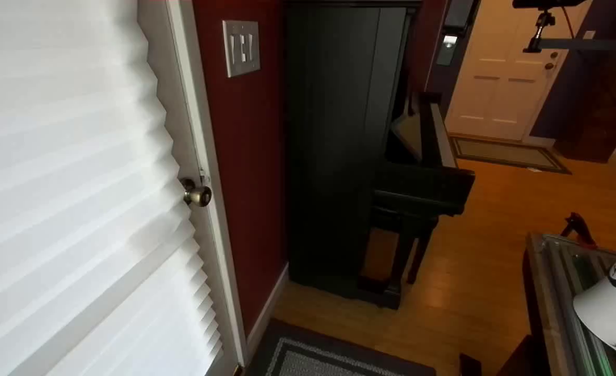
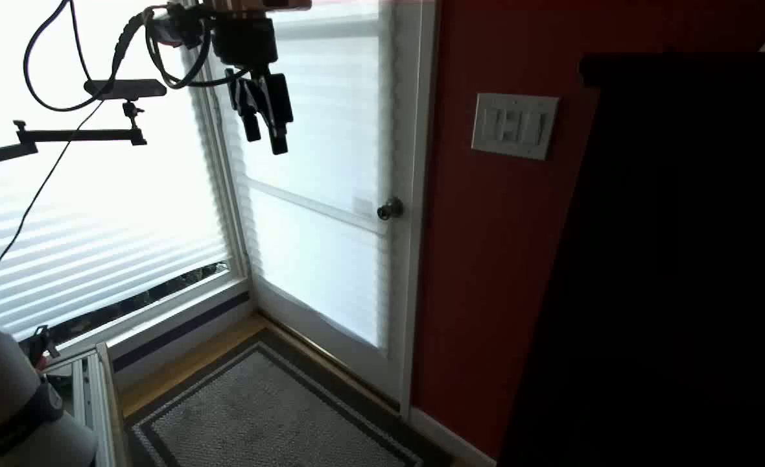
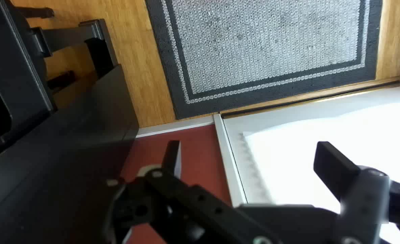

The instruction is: Flip the two middle light switches to the left one by one

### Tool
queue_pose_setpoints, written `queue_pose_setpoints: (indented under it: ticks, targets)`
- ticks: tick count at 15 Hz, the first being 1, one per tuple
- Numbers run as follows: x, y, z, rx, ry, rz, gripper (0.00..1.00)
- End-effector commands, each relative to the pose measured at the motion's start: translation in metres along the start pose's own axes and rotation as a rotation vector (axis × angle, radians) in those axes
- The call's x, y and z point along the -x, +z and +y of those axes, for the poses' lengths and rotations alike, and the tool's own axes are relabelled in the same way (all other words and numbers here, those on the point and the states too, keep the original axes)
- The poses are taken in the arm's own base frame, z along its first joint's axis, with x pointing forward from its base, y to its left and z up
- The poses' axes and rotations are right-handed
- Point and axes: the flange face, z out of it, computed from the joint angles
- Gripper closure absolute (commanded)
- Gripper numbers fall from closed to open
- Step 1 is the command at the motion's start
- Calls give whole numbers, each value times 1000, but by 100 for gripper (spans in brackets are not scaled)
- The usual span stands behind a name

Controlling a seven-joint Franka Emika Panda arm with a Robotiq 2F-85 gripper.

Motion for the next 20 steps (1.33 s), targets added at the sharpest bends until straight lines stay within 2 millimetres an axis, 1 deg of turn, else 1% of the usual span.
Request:
queue_pose_setpoints:
  ticks: [1,11,14,17,19,20]
  targets:
    - [0,-1,0,0,0,0,0]
    - [0,-1,0,0,0,0,0]
    - [-28,12,13,37,1,42,0]
    - [-58,26,30,84,-50,64,0]
    - [-83,36,42,97,-87,70,0]
    - [-100,39,50,96,-99,67,0]
